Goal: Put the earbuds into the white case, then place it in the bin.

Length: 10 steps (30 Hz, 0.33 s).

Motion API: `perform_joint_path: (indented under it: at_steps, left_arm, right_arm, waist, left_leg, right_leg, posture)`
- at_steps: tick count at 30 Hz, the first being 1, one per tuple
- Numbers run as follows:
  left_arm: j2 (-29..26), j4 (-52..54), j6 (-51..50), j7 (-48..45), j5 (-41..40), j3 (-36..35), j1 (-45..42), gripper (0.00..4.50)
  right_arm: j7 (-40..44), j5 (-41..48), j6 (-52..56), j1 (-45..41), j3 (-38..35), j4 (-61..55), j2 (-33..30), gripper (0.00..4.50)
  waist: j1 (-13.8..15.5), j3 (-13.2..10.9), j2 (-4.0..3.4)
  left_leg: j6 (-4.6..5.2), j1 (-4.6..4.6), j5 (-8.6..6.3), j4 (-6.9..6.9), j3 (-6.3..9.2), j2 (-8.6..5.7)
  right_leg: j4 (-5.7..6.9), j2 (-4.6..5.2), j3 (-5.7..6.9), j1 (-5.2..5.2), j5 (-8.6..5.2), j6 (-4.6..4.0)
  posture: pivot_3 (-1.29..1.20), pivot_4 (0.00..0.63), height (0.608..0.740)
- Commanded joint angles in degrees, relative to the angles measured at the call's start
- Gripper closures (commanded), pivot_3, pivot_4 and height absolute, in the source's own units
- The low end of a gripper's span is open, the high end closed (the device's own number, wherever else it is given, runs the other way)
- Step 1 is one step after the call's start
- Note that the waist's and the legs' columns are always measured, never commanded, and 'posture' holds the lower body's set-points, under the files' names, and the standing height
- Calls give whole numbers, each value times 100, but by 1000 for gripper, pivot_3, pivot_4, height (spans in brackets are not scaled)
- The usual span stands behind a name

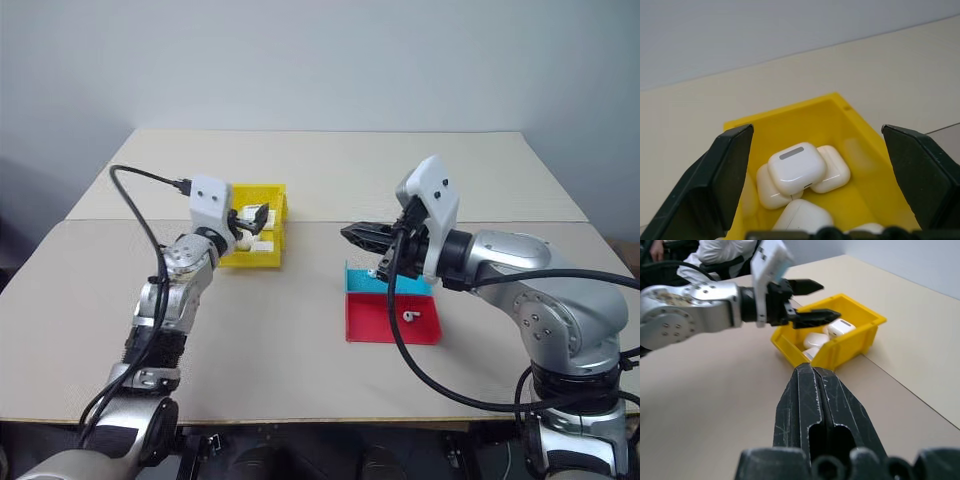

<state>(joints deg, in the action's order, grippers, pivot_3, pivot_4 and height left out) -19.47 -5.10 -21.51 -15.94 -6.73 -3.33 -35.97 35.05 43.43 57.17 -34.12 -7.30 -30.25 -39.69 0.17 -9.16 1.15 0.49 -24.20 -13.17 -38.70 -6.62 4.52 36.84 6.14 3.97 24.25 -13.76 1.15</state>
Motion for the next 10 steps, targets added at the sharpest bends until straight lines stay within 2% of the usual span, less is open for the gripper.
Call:
perform_joint_path:
  at_steps: [1,5,10]
  left_arm:
    - [-601,1231,-372,-708,-484,-398,569,19]
    - [-1551,3149,-1296,-1653,-1634,-1221,1964,19]
    - [-2366,4805,-2027,-2342,-2739,-2530,3602,19]
  right_arm:
    - [68,-447,-644,372,40,-39,-100,4500]
    - [72,-1110,-1475,1246,194,41,-35,4500]
    - [499,-1164,-1796,1728,27,-53,-300,4500]
  waist:
    - [-17,0,0]
    - [-34,0,0]
    - [-2,0,-1]
  left_leg:
    - [-1,0,0,0,-1,0]
    - [-2,0,1,0,0,5]
    - [0,10,-1,-1,3,6]
  right_leg:
    - [2,0,-2,2,0,0]
    - [2,1,-3,2,-1,1]
    - [5,2,-3,-4,-2,1]
  posture:
    - [0,150,740]
    - [0,150,740]
    - [0,150,740]
